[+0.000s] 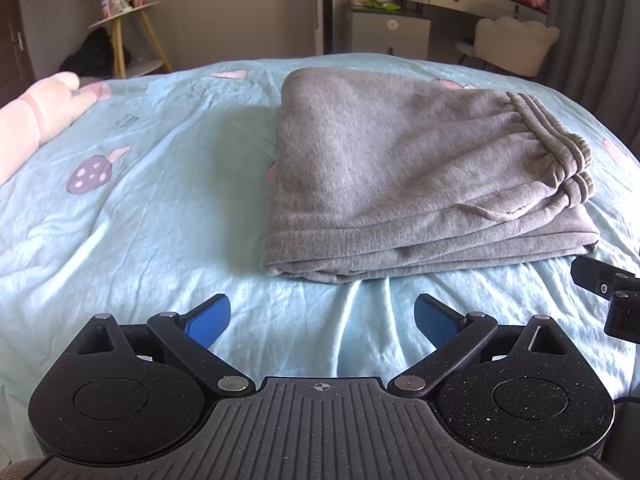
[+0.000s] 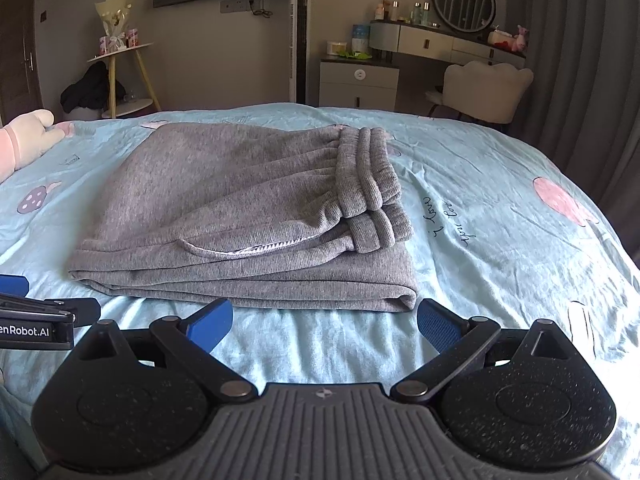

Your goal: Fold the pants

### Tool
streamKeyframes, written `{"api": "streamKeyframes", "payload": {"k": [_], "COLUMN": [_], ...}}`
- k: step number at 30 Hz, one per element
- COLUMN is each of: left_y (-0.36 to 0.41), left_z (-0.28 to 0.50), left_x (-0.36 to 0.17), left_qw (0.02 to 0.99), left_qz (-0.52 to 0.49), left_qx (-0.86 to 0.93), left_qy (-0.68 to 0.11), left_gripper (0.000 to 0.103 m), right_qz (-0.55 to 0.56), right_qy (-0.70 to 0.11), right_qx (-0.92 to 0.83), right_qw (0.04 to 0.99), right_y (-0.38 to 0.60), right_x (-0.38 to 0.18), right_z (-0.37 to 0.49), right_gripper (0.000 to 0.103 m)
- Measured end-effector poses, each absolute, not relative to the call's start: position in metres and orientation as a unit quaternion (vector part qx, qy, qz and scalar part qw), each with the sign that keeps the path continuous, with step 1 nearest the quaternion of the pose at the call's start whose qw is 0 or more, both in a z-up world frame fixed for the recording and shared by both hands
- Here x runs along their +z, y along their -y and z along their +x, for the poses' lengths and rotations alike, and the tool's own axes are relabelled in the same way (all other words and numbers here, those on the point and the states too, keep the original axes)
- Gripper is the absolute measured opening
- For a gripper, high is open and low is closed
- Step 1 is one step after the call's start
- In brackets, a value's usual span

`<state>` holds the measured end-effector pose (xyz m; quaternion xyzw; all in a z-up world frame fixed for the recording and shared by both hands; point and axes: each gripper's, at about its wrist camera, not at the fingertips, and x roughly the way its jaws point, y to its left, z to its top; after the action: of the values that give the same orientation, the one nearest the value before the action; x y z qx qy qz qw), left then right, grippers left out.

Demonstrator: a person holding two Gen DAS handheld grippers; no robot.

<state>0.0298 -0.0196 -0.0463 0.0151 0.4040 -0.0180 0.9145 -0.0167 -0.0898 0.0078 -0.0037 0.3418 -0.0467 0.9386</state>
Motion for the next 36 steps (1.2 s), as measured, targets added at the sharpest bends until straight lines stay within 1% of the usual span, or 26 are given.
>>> {"api": "streamKeyframes", "payload": {"k": [15,29,36], "left_y": [0.0194,0.0144,0.0158], "left_z": [0.0299,0.0320,0.0333], "left_x": [-0.0471,-0.0485,-0.0503], "left_qw": [0.913,0.909,0.906], "left_qz": [0.014,-0.021,-0.016], "left_qx": [-0.019,-0.024,-0.024], "left_qy": [-0.406,-0.416,-0.423], "left_gripper": [0.101,0.101,0.101], "right_qz": [0.003,0.009,0.011], "right_qy": [-0.341,-0.341,-0.342], "right_qx": [-0.045,-0.037,-0.037], "right_qw": [0.939,0.939,0.939], "right_y": [0.0895,0.0889,0.0901], "right_x": [0.0086,0.0095,0.0095], "right_z": [-0.0178,-0.0184,-0.0183], "right_gripper": [0.099,0.099,0.099]}}
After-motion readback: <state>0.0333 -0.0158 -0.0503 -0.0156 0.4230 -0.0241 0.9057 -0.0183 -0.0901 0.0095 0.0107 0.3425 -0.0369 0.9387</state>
